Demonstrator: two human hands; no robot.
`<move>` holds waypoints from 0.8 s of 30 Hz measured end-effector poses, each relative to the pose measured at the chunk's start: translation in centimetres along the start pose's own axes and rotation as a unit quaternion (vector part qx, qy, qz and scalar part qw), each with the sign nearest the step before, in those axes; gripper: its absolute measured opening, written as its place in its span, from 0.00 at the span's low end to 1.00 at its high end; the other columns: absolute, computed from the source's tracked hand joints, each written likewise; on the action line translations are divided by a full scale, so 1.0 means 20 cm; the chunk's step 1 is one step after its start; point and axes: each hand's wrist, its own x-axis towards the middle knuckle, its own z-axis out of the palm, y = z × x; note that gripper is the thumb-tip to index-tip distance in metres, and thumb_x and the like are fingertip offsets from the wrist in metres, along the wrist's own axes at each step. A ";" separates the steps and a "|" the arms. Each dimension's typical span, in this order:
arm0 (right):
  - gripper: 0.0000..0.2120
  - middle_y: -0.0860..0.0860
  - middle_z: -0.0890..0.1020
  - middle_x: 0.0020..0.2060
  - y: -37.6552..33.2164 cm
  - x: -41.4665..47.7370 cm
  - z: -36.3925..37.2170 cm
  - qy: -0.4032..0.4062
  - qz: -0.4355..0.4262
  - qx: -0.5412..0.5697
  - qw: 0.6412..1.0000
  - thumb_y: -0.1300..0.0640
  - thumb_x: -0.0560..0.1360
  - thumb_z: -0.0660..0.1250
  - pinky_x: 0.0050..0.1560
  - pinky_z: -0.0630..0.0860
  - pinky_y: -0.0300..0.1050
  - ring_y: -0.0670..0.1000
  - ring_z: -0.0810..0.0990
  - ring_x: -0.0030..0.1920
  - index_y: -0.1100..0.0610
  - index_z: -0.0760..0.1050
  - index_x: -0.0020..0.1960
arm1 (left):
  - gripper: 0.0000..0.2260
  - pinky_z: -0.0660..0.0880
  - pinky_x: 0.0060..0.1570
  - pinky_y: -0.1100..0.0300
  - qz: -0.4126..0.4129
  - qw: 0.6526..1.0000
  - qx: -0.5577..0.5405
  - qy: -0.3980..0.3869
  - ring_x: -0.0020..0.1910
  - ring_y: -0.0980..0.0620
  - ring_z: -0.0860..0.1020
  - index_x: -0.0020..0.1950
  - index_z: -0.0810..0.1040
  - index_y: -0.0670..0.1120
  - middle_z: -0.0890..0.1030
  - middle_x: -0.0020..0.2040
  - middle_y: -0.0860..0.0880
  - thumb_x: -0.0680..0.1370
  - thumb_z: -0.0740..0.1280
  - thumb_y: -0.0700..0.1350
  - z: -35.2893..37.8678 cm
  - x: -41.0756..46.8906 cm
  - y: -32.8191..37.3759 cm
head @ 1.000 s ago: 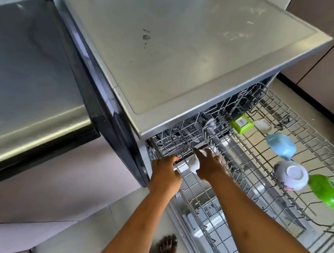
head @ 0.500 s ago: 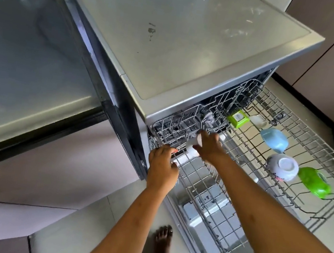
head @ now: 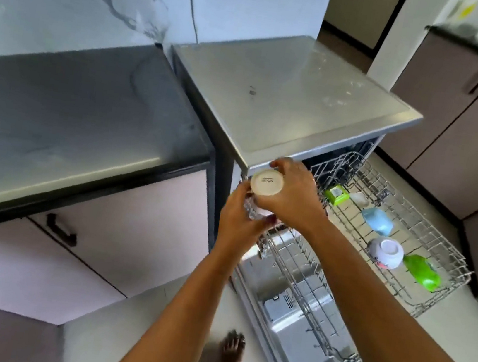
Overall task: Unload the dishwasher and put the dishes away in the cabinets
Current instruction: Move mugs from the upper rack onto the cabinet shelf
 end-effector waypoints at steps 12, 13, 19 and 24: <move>0.39 0.38 0.70 0.58 -1.01 -0.27 -0.20 -0.023 -0.249 0.241 0.938 0.54 0.68 0.75 0.53 0.73 0.24 0.37 0.75 0.56 0.45 0.57 0.72 | 0.20 0.79 0.45 0.65 0.098 0.961 -0.183 0.184 0.48 0.55 0.81 0.61 0.73 0.43 0.81 0.52 0.46 0.71 0.72 0.36 -0.97 -0.20 0.62; 0.40 0.38 0.70 0.59 -1.06 -0.28 -0.18 -0.026 -0.265 0.249 0.931 0.56 0.68 0.75 0.56 0.72 0.24 0.37 0.74 0.59 0.43 0.55 0.72 | 0.19 0.78 0.44 0.66 0.100 0.957 -0.188 0.195 0.47 0.56 0.81 0.61 0.74 0.43 0.81 0.51 0.47 0.71 0.72 0.36 -1.03 -0.22 0.64; 0.39 0.44 0.70 0.67 -1.40 -0.27 -0.09 0.002 -0.371 0.161 0.915 0.59 0.71 0.73 0.62 0.59 0.21 0.38 0.67 0.65 0.35 0.53 0.67 | 0.17 0.79 0.43 0.63 0.114 0.931 -0.190 0.291 0.49 0.50 0.81 0.53 0.75 0.48 0.81 0.51 0.46 0.67 0.76 0.39 -1.34 -0.19 0.83; 0.30 0.46 0.75 0.61 -1.72 -0.11 -0.07 0.154 -0.423 0.109 0.886 0.56 0.70 0.74 0.61 0.63 0.27 0.43 0.71 0.61 0.51 0.67 0.69 | 0.18 0.80 0.46 0.54 0.122 0.914 -0.155 0.353 0.45 0.50 0.82 0.48 0.75 0.51 0.82 0.46 0.48 0.63 0.79 0.48 -1.56 -0.07 1.06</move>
